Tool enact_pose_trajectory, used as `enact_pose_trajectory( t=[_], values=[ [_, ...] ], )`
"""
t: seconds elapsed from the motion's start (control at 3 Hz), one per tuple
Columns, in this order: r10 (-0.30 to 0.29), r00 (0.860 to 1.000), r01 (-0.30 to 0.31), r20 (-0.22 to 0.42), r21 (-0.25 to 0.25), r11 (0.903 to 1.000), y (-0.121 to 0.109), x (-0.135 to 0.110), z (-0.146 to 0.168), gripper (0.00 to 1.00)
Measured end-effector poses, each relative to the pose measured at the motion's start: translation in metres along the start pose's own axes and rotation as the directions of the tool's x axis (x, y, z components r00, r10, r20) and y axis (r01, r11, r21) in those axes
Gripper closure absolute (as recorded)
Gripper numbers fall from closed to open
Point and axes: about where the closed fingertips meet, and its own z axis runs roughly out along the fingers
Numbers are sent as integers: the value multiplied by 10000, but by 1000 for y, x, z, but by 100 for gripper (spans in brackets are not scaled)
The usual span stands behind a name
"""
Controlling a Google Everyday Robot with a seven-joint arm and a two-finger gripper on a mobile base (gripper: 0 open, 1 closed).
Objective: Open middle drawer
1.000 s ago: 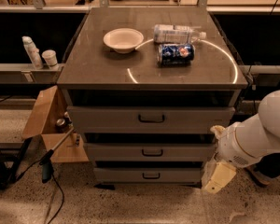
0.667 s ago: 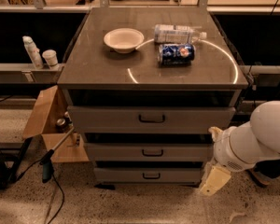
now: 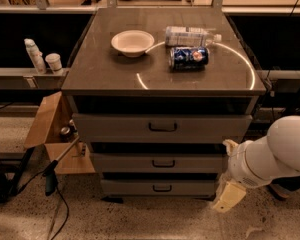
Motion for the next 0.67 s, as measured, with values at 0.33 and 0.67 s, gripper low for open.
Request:
enact_pose_trajectory(
  t=[0.33,0.67],
  values=[
    [169,9999,-169,13,49,9998,5,16,26,0],
    [116,9999,-116,1,298,9995,8,24,43,0]
  ],
)
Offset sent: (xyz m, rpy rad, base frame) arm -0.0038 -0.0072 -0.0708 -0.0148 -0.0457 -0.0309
